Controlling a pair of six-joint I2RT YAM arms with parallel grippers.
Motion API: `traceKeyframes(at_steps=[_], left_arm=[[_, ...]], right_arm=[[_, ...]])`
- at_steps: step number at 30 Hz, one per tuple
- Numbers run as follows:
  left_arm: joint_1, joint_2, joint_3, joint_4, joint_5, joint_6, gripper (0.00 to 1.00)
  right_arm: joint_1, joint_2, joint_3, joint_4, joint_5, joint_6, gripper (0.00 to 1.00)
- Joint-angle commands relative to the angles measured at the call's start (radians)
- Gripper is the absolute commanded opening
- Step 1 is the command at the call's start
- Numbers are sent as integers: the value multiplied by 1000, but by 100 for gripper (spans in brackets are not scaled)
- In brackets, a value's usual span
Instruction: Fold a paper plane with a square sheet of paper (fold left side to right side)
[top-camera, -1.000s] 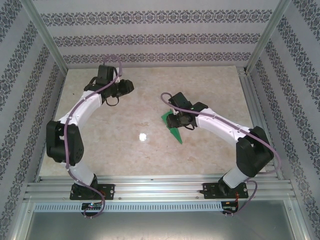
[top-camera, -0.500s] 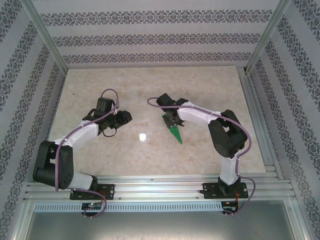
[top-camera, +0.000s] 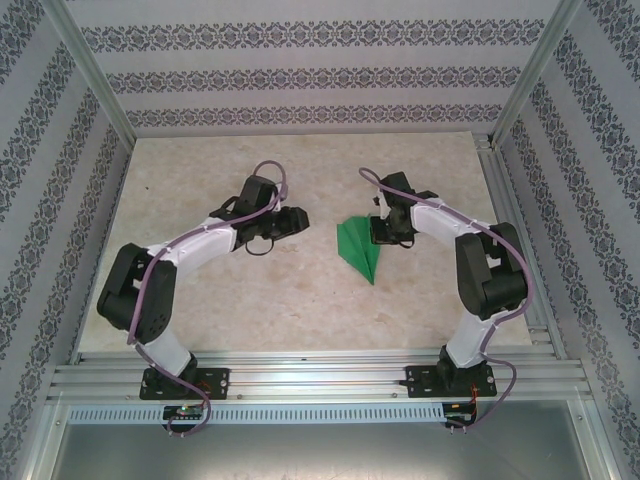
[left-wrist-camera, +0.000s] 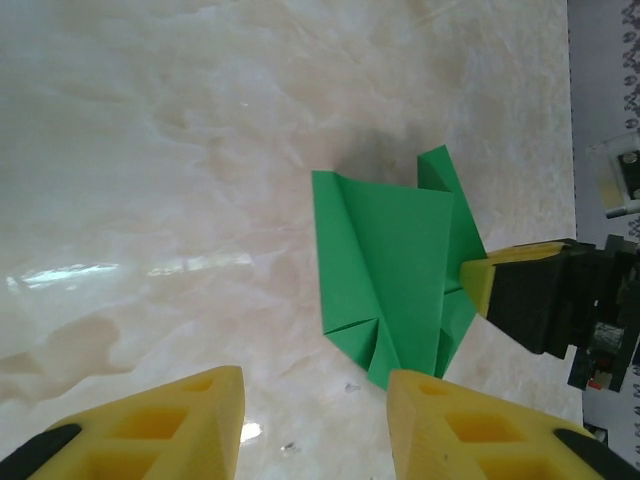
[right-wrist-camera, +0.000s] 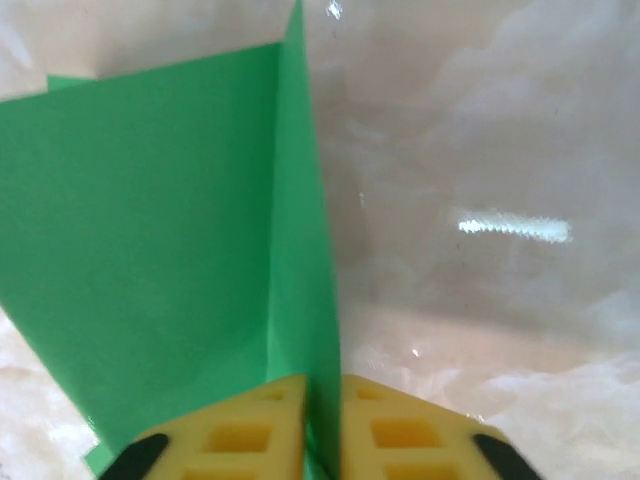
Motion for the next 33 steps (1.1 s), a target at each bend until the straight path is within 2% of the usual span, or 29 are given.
traceKeyframes(at_steps=[1,5,12,15,18,23,26,30,33], left_arm=[[-53,70,97,30,0,-19,43],[-91,161,189,24,13,-30,44],[-139,328,364,13,59,-39,44],[-144,381,419,4,66,-46,43],[-139,387,429,-13,27,-40,42],[-84,306,346,-8,0,-41,44],[-40,234,264,-6,-13,-36,45],[10,143,143,15,-26,-37,47],[27,90,70,20,-37,-32,47]], right_arm=[[4,-32,-1,-12,6,-26,25],[6,-106,34,-98,161,-40,33],[100,-281,24,-183,165,-13,47],[168,-329,-44,-140,136,51,48],[264,-348,-112,-73,154,110,47],[394,-282,-126,-45,241,127,47],[437,-194,-72,-89,339,107,51],[449,-93,-14,-118,425,77,56],[445,-42,10,-111,428,57,59]])
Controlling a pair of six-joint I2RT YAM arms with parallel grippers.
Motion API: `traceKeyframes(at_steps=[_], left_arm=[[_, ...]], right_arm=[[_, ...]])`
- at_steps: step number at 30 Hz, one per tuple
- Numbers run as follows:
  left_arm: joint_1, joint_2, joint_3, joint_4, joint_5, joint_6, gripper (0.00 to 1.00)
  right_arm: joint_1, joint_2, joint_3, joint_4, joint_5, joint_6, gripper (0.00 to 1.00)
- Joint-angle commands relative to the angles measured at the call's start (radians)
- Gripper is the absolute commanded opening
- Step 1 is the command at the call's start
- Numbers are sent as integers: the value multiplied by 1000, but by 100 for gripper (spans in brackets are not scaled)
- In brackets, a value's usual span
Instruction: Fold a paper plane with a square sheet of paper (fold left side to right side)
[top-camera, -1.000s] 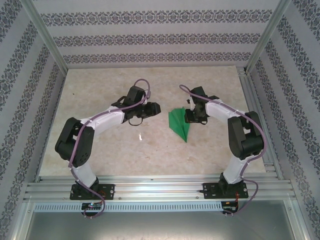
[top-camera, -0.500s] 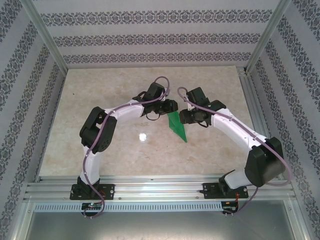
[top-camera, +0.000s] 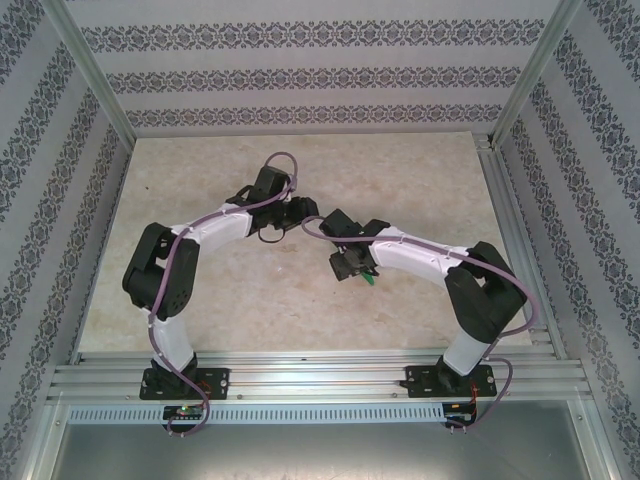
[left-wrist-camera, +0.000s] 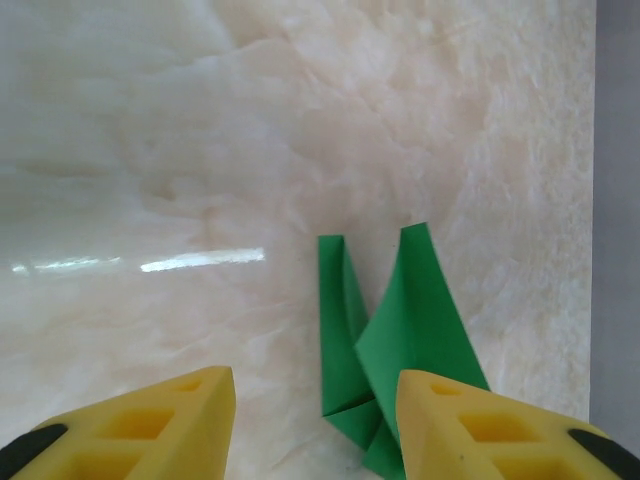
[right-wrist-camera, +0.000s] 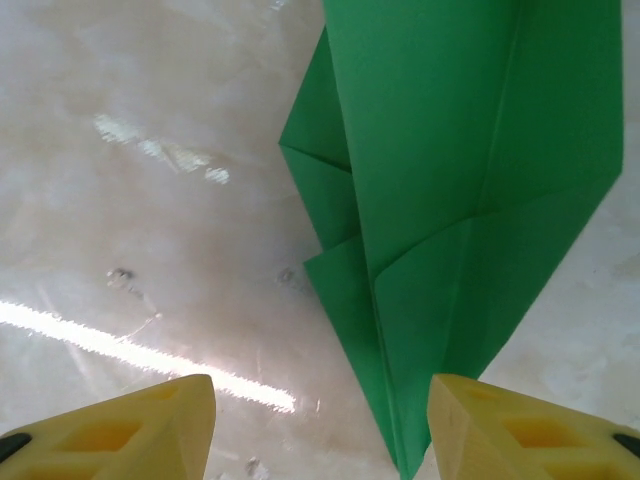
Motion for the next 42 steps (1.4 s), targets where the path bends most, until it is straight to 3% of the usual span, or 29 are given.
traceKeyframes(at_steps=[1,10,18,27,32,42], left_arm=[[7,-66,-67,22,-27,0,47],[24,-142,-155,-20,-76,29,48],[29,-149,-155,-38,-88,40,48],[30,-143,-155,-46,-86,46,49],[29,-138,-156,-50,-85,49,49],[29,-127,-157,-42,-78,48,49]], right_arm=[[-2,43,52,-2,63,-29,60],[-55,122,68,9,16,-54,61],[-156,86,4,82,-158,-67,62],[-186,83,-1,65,-182,-105,66],[-203,32,-22,100,-270,-102,71],[-152,90,33,20,-135,-144,74]])
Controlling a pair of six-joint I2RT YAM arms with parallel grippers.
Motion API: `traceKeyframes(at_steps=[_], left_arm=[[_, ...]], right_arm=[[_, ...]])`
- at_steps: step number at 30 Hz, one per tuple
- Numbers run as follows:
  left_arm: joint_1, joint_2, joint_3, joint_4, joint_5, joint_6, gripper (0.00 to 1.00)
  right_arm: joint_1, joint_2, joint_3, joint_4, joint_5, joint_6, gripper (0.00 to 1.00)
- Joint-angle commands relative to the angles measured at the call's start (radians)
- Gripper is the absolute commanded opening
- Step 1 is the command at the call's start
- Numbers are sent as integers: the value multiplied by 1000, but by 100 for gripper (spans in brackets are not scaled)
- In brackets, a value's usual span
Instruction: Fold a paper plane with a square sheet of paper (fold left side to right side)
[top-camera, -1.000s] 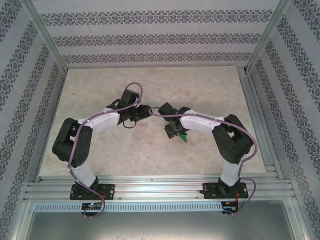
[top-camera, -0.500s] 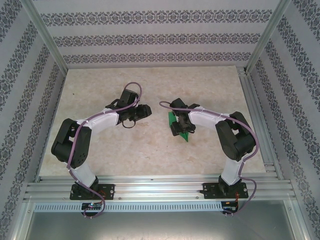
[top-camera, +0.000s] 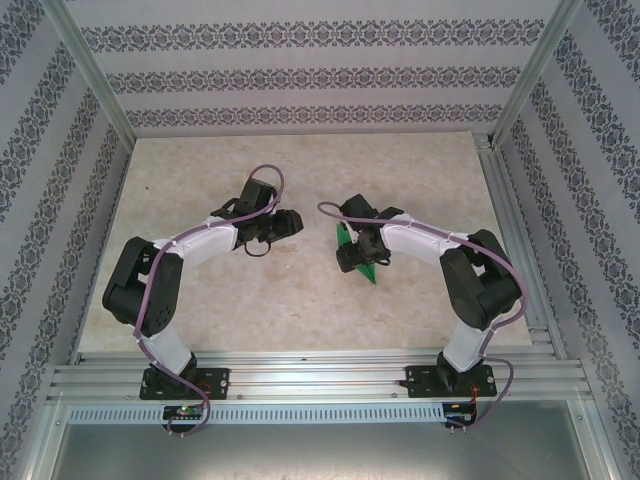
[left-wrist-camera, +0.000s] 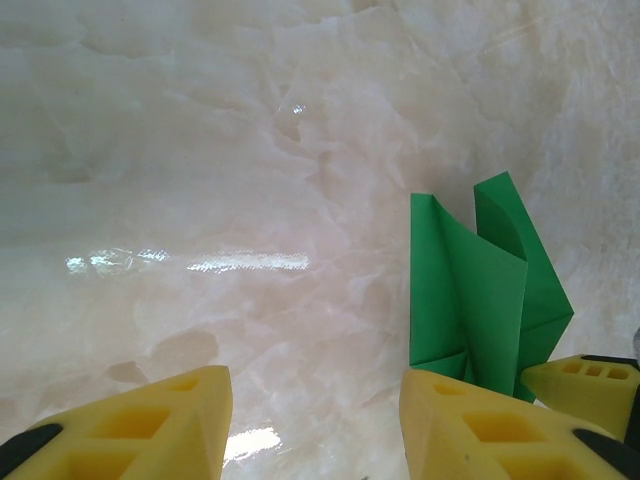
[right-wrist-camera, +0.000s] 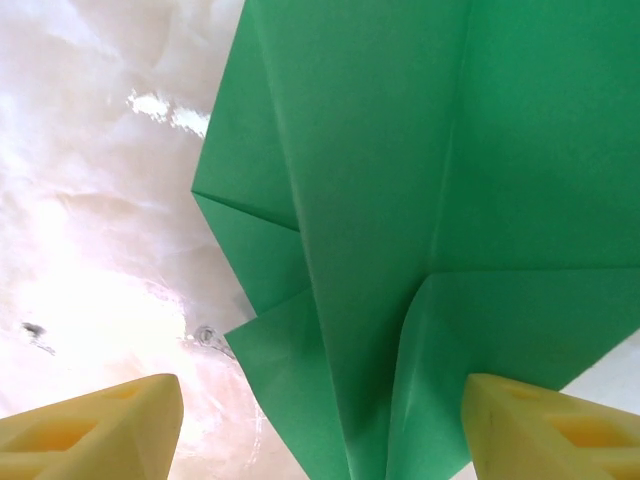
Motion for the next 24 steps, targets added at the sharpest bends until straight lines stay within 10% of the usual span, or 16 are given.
traceKeyframes(at_steps=[1,24], left_arm=[[10,-10,-6,-19,-6,18,49],[11,-9,-9,-32,-18,31,49]], right_arm=[[22,42,38,-28,58,-25,74],[100,95,124,-141,324,-117,51]])
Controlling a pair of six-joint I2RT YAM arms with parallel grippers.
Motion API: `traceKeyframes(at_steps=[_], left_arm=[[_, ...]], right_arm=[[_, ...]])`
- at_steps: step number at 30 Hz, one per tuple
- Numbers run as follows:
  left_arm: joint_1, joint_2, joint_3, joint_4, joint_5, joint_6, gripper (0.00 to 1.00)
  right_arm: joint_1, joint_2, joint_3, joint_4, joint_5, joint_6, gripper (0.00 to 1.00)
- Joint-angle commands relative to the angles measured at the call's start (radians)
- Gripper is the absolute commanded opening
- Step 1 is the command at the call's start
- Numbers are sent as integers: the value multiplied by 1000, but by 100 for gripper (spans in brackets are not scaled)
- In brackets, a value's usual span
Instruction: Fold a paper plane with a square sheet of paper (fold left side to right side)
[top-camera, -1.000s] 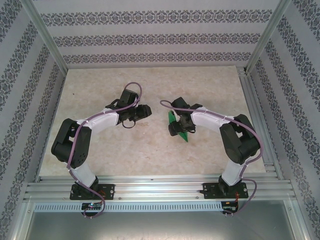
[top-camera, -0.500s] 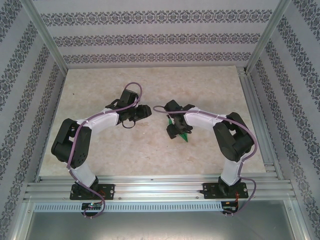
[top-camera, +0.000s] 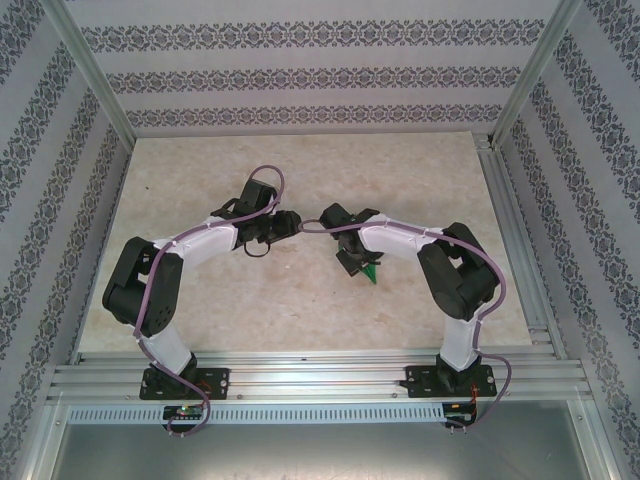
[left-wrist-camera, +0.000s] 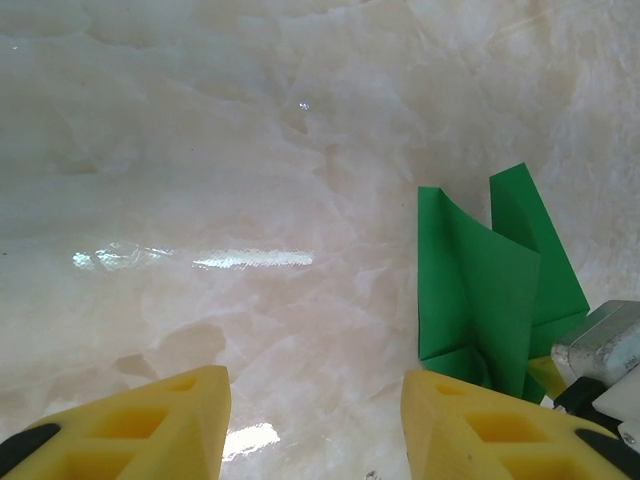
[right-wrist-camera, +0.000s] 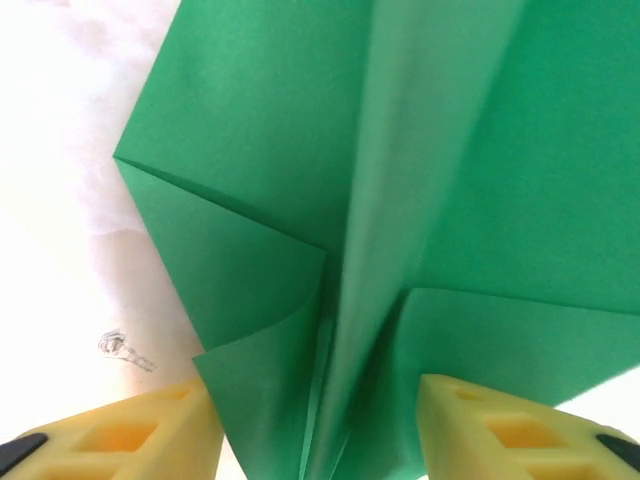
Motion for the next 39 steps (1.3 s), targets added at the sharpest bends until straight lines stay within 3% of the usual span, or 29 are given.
traceKeyframes(at_steps=[1,7,21,24,35,39], left_arm=[[11,-11,-11,-19,-19,23,49],[11,-13,-12,-20,-22,26,49],[11,-11,-13,-21,-22,26,49],[10,-25,-17,-20,-13,31,49],[16,-221,-66,-118,-85,79,52],[19,-263,-93,-127,-89,78,53]], right_arm=[[1,-27,22,-14,46,-11,49],[-44,-50,7,-2,-31,-1,36],[-123,-44,-35,44,-169,13,17],[-139,-54,-31,43,-212,18,9],[-284,-177,-23,52,-321,141,6],[-325,-120,-15,67,-393,174,6]])
